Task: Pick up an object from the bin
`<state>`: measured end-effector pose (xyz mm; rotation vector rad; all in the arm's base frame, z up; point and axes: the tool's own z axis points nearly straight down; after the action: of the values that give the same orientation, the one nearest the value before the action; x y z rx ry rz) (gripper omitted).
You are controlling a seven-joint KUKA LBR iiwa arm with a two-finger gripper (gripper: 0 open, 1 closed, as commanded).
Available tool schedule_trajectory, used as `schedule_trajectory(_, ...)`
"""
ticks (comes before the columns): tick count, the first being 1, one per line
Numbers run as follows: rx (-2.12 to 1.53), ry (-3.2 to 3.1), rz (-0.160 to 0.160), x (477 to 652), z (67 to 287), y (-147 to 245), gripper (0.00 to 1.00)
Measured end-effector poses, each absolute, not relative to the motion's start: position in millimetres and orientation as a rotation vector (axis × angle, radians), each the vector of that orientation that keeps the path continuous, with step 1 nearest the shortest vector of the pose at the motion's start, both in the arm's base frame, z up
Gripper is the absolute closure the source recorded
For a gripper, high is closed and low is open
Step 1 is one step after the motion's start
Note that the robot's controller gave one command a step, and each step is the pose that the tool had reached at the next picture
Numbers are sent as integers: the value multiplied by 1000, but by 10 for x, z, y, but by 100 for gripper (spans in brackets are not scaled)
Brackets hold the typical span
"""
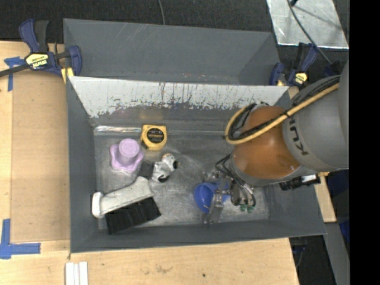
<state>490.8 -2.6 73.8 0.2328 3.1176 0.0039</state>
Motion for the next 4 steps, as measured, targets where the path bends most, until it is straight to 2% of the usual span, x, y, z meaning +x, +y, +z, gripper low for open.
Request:
schedule_trajectory(2,232,3121,3,4903,768,-28,100)
schedule_trajectory(3,232,3137,0,4871,899,-33,100)
schedule_trajectory(4,233,3137,0,4869,1132,-36,100)
